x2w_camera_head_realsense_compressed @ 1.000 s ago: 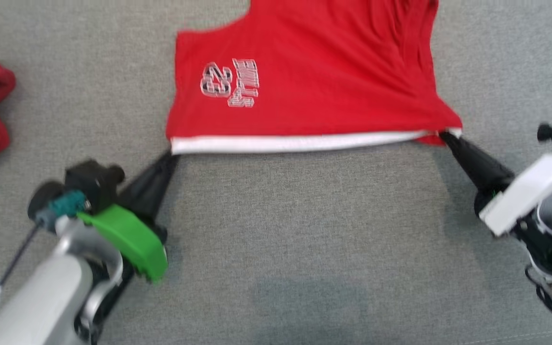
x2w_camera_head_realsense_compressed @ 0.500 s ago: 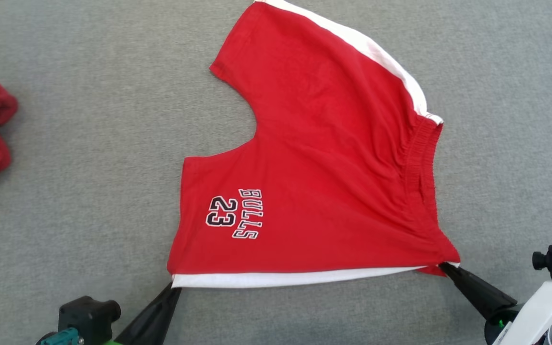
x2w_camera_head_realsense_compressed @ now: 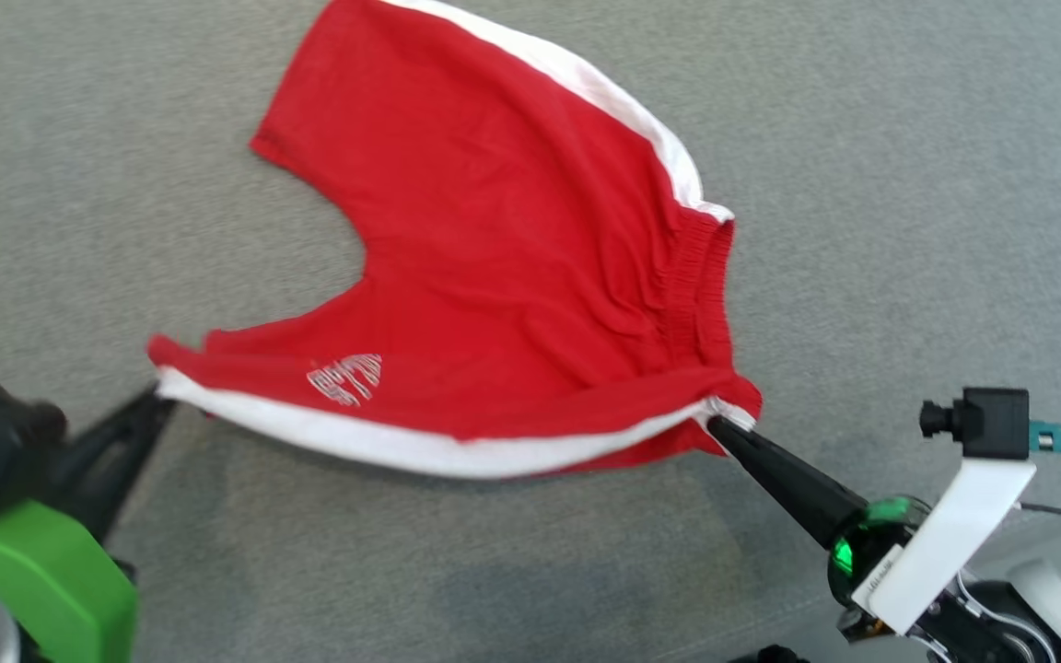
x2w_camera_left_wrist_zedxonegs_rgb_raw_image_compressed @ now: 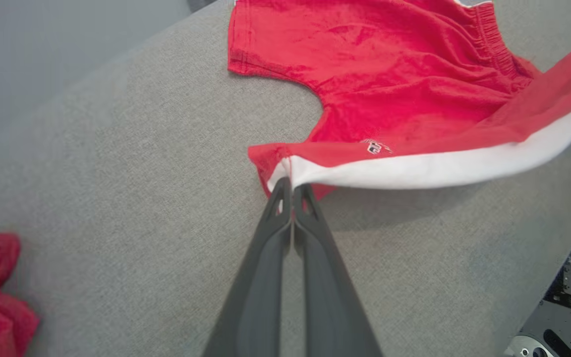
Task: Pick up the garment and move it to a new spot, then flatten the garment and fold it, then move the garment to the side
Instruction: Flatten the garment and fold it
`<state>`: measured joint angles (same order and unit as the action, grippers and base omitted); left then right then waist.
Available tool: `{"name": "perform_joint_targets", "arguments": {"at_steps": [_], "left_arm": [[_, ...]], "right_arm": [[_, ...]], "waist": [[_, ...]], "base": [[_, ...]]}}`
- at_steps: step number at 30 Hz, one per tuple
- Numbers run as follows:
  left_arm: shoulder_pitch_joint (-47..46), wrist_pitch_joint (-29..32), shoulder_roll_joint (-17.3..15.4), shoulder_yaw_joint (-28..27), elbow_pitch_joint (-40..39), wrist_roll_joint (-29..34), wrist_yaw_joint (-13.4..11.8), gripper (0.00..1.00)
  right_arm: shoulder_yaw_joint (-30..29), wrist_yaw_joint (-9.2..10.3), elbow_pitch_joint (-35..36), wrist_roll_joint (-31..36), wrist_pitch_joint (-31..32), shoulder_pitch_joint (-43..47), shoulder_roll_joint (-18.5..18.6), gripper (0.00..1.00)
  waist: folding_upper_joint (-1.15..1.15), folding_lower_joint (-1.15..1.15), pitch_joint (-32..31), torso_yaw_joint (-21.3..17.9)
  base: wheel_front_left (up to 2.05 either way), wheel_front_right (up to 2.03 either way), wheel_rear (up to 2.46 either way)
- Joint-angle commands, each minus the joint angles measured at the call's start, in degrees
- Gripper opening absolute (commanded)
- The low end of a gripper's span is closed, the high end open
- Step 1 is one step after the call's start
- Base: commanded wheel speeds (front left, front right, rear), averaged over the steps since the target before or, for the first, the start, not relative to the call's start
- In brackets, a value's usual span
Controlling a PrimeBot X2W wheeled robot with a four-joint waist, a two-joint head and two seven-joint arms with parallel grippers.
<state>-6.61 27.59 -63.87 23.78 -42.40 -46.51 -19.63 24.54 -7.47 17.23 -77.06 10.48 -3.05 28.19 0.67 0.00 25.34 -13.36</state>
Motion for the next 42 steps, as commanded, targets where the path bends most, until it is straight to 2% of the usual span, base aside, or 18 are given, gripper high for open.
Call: {"name": "perform_joint_targets", "arguments": {"at_steps": [1, 4, 7, 11, 14, 18, 22, 26, 31, 42], "left_arm": [[-1.9, 1.2, -1.1, -0.9, -0.4, -0.6, 0.3, 0.0], [-8.0, 7.1, -4.8, -3.9, -1.1, -3.2, 2.0, 0.0], [-14.8, 12.9, -7.8, -4.9, 0.0, -4.3, 5.8, 0.0], [-24.8, 20.2, -7.0, -3.3, 2.8, -4.6, 11.5, 0.0], [-33.9, 25.7, -3.4, -0.4, 6.3, -3.0, 15.7, 0.0], [-47.0, 32.4, 4.9, 5.5, 14.3, 1.4, 20.8, 0.0], [-58.1, 37.1, 12.1, 10.8, 24.0, 6.1, 24.3, 0.0], [-65.8, 38.8, 16.4, 14.7, 32.4, 9.1, 26.2, 0.0], [-72.3, 37.7, 19.1, 20.2, 41.4, 11.3, 27.0, 0.0], [-81.2, 30.7, 21.0, 30.2, 50.1, 11.0, 27.2, 0.0]], "right_arm": [[0.2, -0.05, 0.2, -0.7, 0.2, -1.1, -0.5, 0.0], [0.4, -0.05, -0.1, -2.9, 0.6, -4.3, -2.1, 0.0], [-0.2, -0.05, -1.9, -4.2, -0.3, -7.4, -4.2, 0.0], [0.2, -0.05, -5.3, -4.8, -0.4, -11.7, -7.2, 0.0], [1.1, -0.05, -7.1, -4.8, -0.3, -14.6, -9.3, 0.0], [2.0, -0.05, -8.8, -4.4, -0.9, -17.2, -11.8, 0.0], [2.3, -0.05, -9.6, -4.2, -2.4, -19.2, -14.3, 0.0], [1.5, -0.05, -10.7, -4.1, -4.6, -20.9, -16.3, 0.0], [1.1, -0.05, -13.3, -3.8, -6.1, -23.4, -18.2, 0.0], [1.2, -0.05, -15.2, -3.4, -9.7, -26.2, -20.6, 0.0]], "waist": [[-0.67, 0.0, 2.5, -4.1], [-0.67, 0.0, 3.6, -6.0], [-0.67, 0.0, 4.8, -7.6], [-0.67, 0.0, 5.8, -9.6], [-0.67, 0.0, 6.3, -10.4], [-0.67, 0.0, 7.1, -11.1], [-0.67, 0.0, 8.1, -11.7], [-0.67, 0.0, 9.0, -12.1], [-0.67, 0.0, 10.0, -12.6], [-0.67, 0.0, 12.6, -13.2]], "base": [[0.0, 0.0, 0.0], [0.0, 0.0, 0.0], [0.0, 0.0, 0.0], [0.0, 0.0, 0.0], [0.0, 0.0, 0.0], [0.0, 0.0, 0.0], [0.0, 0.0, 0.0], [0.0, 0.0, 0.0], [0.0, 0.0, 0.0], [0.0, 0.0, 0.0]]}}
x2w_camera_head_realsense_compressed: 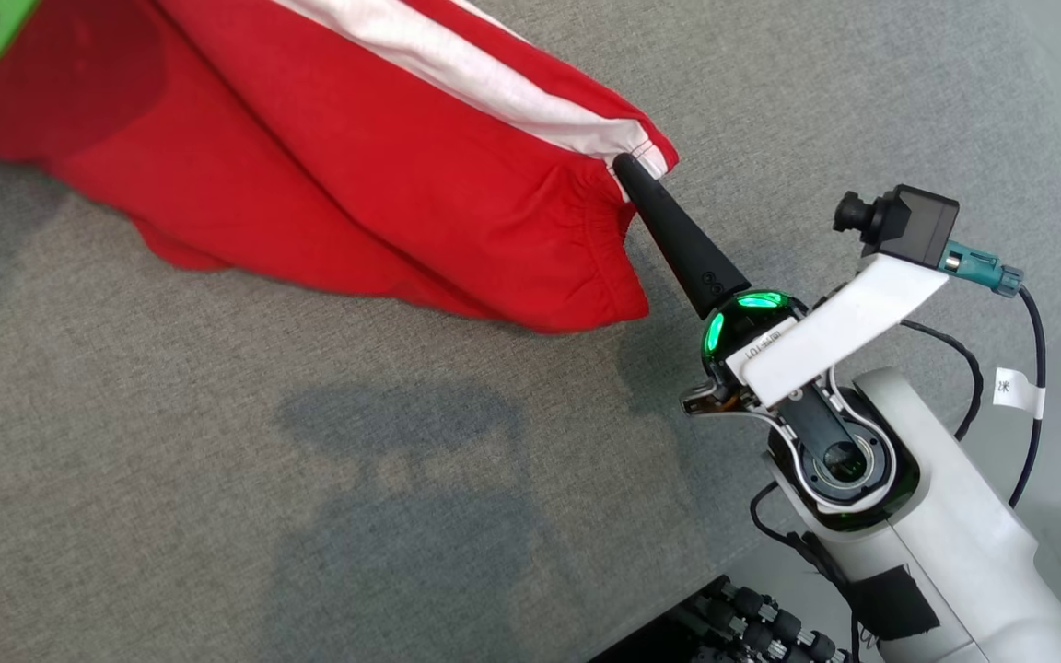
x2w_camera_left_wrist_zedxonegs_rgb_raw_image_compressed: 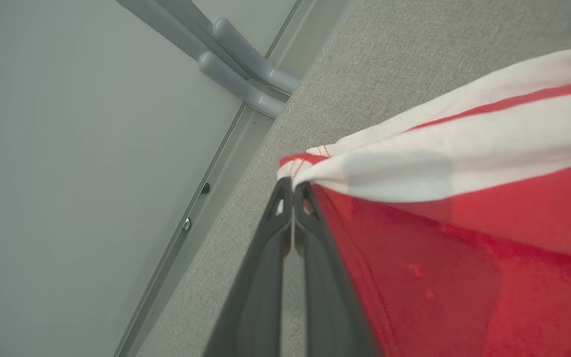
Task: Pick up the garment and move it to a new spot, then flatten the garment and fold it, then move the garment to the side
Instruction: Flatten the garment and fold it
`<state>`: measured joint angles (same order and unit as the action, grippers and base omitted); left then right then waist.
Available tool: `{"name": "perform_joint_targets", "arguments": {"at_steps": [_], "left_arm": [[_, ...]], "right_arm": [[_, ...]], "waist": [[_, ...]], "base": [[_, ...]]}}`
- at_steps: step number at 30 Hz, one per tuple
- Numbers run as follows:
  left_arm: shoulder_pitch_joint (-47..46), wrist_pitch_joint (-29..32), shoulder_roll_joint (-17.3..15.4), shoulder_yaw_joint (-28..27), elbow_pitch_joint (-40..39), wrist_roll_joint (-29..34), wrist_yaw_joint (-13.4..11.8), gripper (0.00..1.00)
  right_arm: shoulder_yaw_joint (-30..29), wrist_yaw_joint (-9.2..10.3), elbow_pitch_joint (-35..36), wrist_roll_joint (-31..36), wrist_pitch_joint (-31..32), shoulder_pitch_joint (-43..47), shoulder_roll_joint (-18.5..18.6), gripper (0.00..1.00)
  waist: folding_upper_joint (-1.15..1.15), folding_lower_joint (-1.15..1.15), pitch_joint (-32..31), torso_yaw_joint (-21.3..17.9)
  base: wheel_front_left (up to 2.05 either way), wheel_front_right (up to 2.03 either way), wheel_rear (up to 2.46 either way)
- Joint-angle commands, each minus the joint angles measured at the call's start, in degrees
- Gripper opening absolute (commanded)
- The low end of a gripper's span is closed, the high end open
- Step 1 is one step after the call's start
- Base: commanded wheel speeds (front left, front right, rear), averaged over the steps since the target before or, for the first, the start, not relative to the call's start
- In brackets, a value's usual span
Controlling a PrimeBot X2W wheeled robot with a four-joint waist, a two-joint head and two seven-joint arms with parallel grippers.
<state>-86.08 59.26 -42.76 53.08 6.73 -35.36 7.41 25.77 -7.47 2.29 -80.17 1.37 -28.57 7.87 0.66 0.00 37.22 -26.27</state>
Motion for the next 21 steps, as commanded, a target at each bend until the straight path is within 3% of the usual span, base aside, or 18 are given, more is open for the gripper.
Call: {"name": "perform_joint_targets", "arguments": {"at_steps": [1, 17, 18, 19, 21], "left_arm": [[-2.5, -1.7, -0.1, 1.7, 1.8, -0.2, 0.1, 0.0], [-9.1, -8.4, -1.1, 11.2, 10.2, -1.7, 0.1, 0.0], [-9.3, -8.9, -1.2, 12.0, 11.0, -1.8, 0.1, 0.1], [-9.3, -9.1, -1.2, 12.4, 11.3, -1.9, 0.1, 0.3], [-9.3, -9.6, -1.2, 12.9, 11.7, -2.0, 0.1, 0.56]], "right_arm": [[-0.1, -0.05, -0.4, -0.3, -0.8, -0.9, -0.3, 0.0], [2.3, -0.05, -2.6, -1.4, -4.0, -3.6, -1.6, 0.0], [2.5, -0.05, -2.8, -1.6, -4.2, -3.7, -1.5, 0.01], [2.6, -0.05, -2.9, -1.6, -4.6, -3.9, -1.4, 0.15], [2.6, -0.05, -3.0, -1.5, -5.0, -4.3, -1.1, 0.49]], "waist": [[-0.66, 0.0, 0.9, -0.4], [-0.66, 0.0, 4.7, -2.6], [-0.66, 0.0, 4.8, -2.7], [-0.66, 0.0, 4.8, -2.8], [-0.66, 0.0, 4.7, -2.8]], "base": [[0.0, 0.0, 0.0], [0.0, 0.0, 0.0], [0.0, 0.0, 0.0], [0.0, 0.0, 0.0], [0.0, 0.0, 0.0]]}}
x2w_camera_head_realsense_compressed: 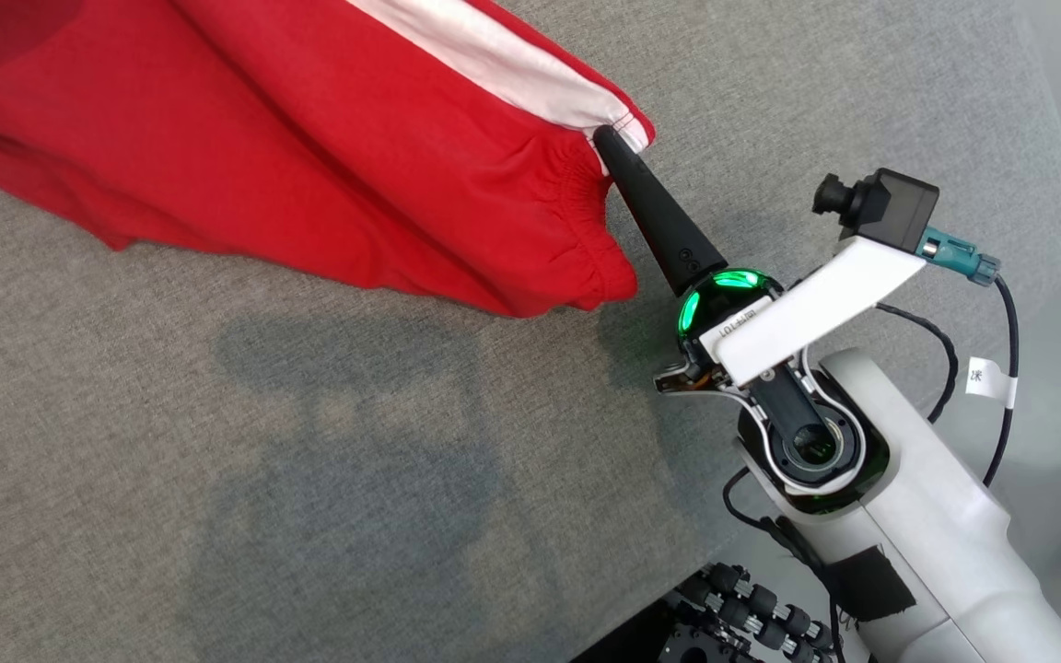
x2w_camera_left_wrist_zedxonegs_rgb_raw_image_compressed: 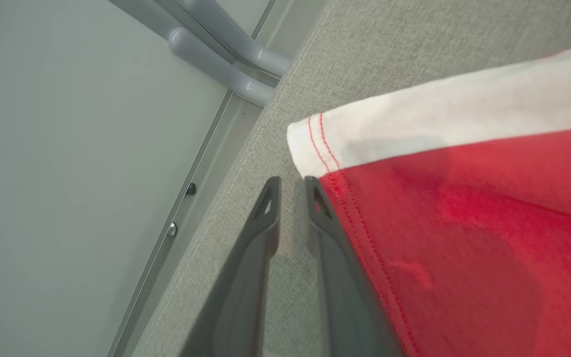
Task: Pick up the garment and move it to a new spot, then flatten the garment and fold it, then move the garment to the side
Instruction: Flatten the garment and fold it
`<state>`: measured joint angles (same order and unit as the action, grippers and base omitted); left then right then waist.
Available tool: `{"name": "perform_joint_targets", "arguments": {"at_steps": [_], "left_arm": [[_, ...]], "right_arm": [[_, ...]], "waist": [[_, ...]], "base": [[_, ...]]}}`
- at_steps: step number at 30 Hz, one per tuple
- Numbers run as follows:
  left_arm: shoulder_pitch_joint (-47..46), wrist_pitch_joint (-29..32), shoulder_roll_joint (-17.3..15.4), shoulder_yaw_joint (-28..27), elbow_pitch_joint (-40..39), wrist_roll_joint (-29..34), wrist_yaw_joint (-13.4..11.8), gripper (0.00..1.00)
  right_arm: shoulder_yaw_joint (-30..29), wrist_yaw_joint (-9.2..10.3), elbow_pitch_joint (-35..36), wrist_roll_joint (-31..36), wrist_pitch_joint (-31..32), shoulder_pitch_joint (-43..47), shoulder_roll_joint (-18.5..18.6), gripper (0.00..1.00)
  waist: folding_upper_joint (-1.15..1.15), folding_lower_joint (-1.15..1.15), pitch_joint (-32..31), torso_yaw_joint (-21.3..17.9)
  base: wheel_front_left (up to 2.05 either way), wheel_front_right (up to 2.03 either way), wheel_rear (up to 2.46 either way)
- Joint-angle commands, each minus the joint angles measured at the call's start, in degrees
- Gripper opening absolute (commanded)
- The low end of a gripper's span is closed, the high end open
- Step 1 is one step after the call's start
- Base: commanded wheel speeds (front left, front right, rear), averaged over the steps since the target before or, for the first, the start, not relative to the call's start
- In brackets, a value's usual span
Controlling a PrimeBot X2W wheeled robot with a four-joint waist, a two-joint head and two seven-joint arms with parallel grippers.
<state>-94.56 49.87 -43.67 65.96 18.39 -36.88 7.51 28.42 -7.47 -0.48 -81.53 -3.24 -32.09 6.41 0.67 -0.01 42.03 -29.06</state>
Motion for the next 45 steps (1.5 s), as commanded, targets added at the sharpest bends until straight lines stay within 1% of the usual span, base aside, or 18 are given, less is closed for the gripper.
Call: {"name": "perform_joint_targets", "arguments": {"at_steps": [1, 2, 4, 9, 11, 15, 17, 20, 23, 24, 27, 29, 32, 35, 36, 39, 42, 45], "left_arm": [[-0.7, -0.6, -0.1, 0.2, 0.4, -0.5, 0.0, 0.81], [-0.5, -0.9, 0.0, 0.3, 0.7, -0.5, 0.0, 0.88], [0.3, -1.4, 0.2, 0.4, 1.6, -0.5, -0.6, 1.0], [2.5, -0.7, 0.7, 0.5, 2.3, -1.5, -2.5, 1.0], [3.6, -1.5, 0.8, 0.3, 1.8, -1.9, -3.5, 1.0], [7.6, -7.1, 1.3, -1.3, -0.3, -3.4, -6.8, 1.0], [10.4, -10.6, 1.0, -2.1, -2.0, -4.4, -8.4, 1.0], [15.4, -15.8, 0.3, -3.8, -4.6, -6.3, -11.5, 1.0], [21.2, -19.5, -0.9, -5.5, -6.5, -9.6, -14.7, 1.0], [21.2, -19.5, -0.9, -5.5, -6.5, -9.6, -14.7, 1.0], [27.1, -23.9, -1.5, -7.6, -7.5, -13.0, -18.5, 1.0], [31.1, -27.6, -1.2, -9.4, -7.6, -15.5, -21.0, 1.0], [36.2, -33.6, 0.3, -12.0, -6.6, -18.5, -23.3, 1.0], [39.6, -39.6, 2.4, -13.2, -4.4, -19.3, -23.9, 1.0], [40.6, -41.1, 3.1, -13.3, -3.2, -19.3, -23.7, 1.0], [42.8, -44.6, 6.0, -14.3, 0.5, -21.4, -22.8, 1.0], [44.2, -47.3, 8.8, -15.7, 4.5, -24.1, -20.8, 1.0], [44.6, -48.1, 10.8, -16.2, 8.7, -25.7, -19.0, 1.0]], "right_arm": [[0.1, -0.05, 0.0, 0.1, -0.7, -1.0, 0.5, 0.74], [0.3, -0.05, 0.5, 0.3, -0.9, -1.1, 0.7, 1.0], [0.9, -0.05, 1.4, 0.4, -1.0, -1.0, 1.3, 1.0], [0.9, -0.05, 1.9, 1.8, -2.3, -0.2, 3.9, 1.0], [0.7, -0.05, 1.8, 2.8, -2.7, 0.1, 5.3, 1.0], [0.3, -0.05, 2.0, 5.6, -3.0, 2.4, 9.2, 1.0], [-0.6, -0.05, 2.2, 7.5, -3.4, 4.0, 11.5, 1.0], [-2.2, -0.05, 2.6, 9.3, -3.4, 7.2, 13.7, 1.0], [-3.9, -0.05, 3.9, 10.8, -2.6, 10.1, 14.8, 1.0], [-3.9, -0.05, 3.9, 10.8, -2.6, 10.1, 14.8, 1.0], [-5.6, -0.05, 5.3, 13.5, -2.3, 13.0, 15.1, 1.0], [-6.8, -0.05, 6.2, 17.2, -2.6, 14.6, 15.4, 1.0], [-9.2, -0.05, 7.3, 25.3, -4.3, 16.5, 15.1, 1.0], [-12.3, -0.04, 7.8, 36.7, -7.2, 18.5, 13.9, 1.0], [-13.3, -0.04, 7.8, 41.1, -7.9, 19.2, 13.3, 1.0], [-15.7, -0.04, 7.9, 51.1, -9.2, 21.4, 10.4, 1.0], [-17.0, -0.04, 7.5, 57.1, -9.7, 23.5, 7.4, 1.0], [-17.3, -0.03, 6.6, 61.9, -10.3, 25.3, 5.9, 1.0]], "waist": [[-0.67, 0.01, -0.2, 0.0], [-0.67, 0.01, -0.3, 0.1], [-0.67, 0.01, -0.6, 0.3], [-0.67, 0.01, -2.0, 1.4], [-0.67, 0.01, -2.9, 2.1], [-0.67, 0.01, -5.9, 4.1], [-0.67, 0.01, -7.7, 5.3], [-0.67, 0.01, -10.3, 7.2], [-0.67, 0.01, -12.1, 8.6], [-0.67, 0.01, -12.1, 8.6], [-0.67, 0.01, -14.0, 9.7], [-0.67, 0.01, -14.9, 10.3], [-0.67, 0.01, -16.0, 10.8], [-0.67, 0.01, -17.2, 11.1], [-0.67, 0.01, -17.7, 11.3], [-0.67, 0.01, -18.8, 11.2], [-0.67, 0.01, -19.7, 10.9], [-0.67, 0.01, -20.4, 10.4]], "base": [[0.0, 0.0, 0.0], [0.0, 0.0, 0.0], [0.0, 0.0, 0.0], [0.0, 0.0, 0.0], [0.0, 0.0, 0.0], [0.0, 0.0, 0.0], [0.0, 0.0, 0.0], [0.0, 0.0, 0.0], [0.0, 0.0, 0.0], [0.0, 0.0, 0.0], [0.0, 0.0, 0.0], [0.0, 0.0, 0.0], [0.0, 0.0, 0.0], [0.0, 0.0, 0.0], [0.0, 0.0, 0.0], [0.0, 0.0, 0.0], [0.0, 0.0, 0.0], [0.0, 0.0, 0.0]]}}
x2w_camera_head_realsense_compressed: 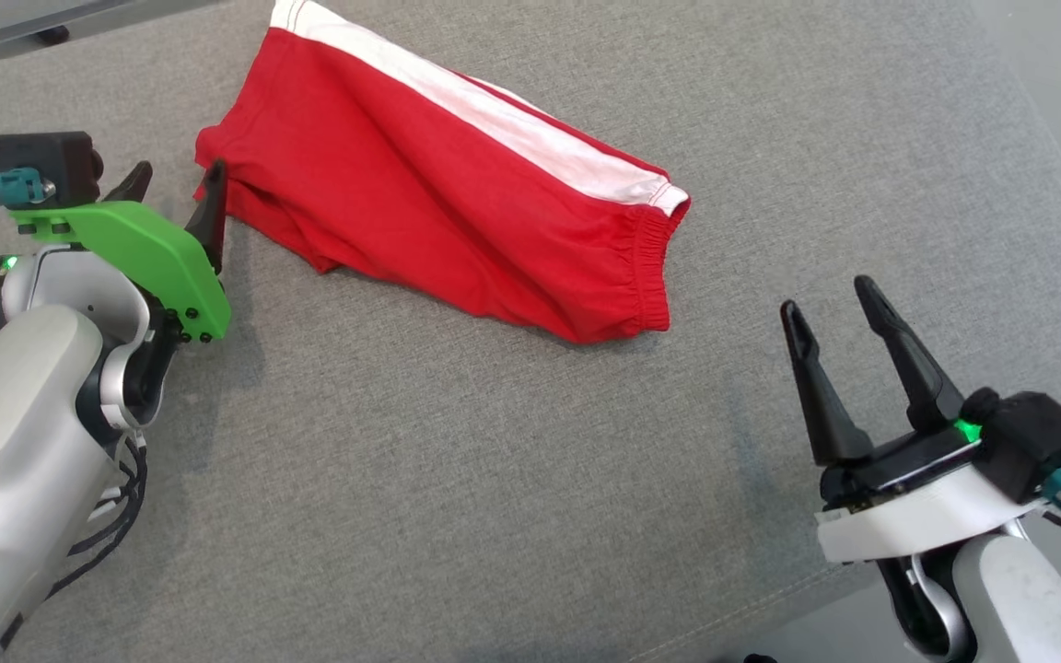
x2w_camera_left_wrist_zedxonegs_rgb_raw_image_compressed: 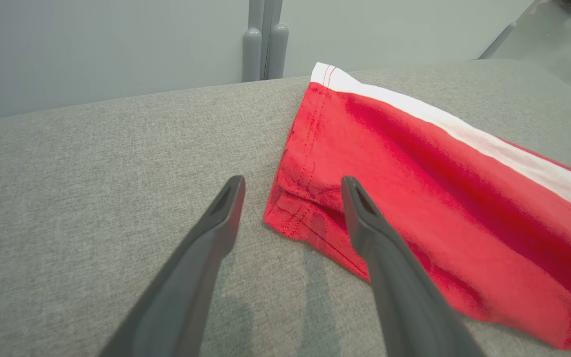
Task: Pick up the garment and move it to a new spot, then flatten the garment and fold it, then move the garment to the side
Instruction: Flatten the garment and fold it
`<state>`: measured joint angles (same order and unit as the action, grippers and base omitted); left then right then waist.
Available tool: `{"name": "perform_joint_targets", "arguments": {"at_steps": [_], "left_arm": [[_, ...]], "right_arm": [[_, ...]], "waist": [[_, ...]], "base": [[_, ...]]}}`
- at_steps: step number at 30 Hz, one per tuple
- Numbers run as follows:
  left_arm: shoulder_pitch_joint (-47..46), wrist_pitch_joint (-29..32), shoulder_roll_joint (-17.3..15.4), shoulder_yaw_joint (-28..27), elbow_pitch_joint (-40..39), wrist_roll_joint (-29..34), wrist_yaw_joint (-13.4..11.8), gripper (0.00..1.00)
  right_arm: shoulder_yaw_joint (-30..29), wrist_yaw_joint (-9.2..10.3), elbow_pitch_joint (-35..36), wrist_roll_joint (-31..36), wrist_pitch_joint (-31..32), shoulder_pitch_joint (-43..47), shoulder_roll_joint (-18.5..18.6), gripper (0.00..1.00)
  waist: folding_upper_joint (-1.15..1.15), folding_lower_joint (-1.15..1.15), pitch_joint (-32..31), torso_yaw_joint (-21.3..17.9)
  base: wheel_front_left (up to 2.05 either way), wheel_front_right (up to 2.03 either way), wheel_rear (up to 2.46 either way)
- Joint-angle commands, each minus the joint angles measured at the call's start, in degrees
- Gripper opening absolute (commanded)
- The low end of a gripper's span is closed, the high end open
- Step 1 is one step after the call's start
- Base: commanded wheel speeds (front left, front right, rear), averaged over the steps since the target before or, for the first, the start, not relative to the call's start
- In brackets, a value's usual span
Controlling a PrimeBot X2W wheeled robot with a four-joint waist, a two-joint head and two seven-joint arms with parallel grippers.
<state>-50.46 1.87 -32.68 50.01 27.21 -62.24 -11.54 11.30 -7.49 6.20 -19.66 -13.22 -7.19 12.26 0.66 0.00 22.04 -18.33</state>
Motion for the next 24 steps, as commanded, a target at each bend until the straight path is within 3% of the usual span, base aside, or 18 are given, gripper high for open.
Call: {"name": "perform_joint_targets", "arguments": {"at_steps": [1, 8, 24], "left_arm": [[0.3, -0.3, 0.5, -0.2, 1.1, -0.7, 0.7, 1.0], [-1.9, 1.4, 4.2, -1.1, 9.2, -3.8, 4.0, 1.0], [-7.3, 14.6, 3.6, 4.0, 21.0, -1.5, 3.6, 1.0]], "right_arm": [[0.1, -0.01, -0.6, 1.6, -0.3, 0.9, -0.2, 1.0], [2.6, -0.01, -3.5, 4.1, -1.3, 3.4, -3.0, 1.0], [5.2, -0.01, -5.7, 4.2, -2.0, 2.7, -4.3, 1.0]], "waist": [[-0.66, 0.0, -0.5, -0.5], [-0.66, 0.0, -0.7, -2.0], [-0.66, 0.0, 0.8, -6.1]], "base": [[0.0, 0.0, 0.0], [0.0, 0.0, 0.0], [0.0, 0.0, 0.0]]}}
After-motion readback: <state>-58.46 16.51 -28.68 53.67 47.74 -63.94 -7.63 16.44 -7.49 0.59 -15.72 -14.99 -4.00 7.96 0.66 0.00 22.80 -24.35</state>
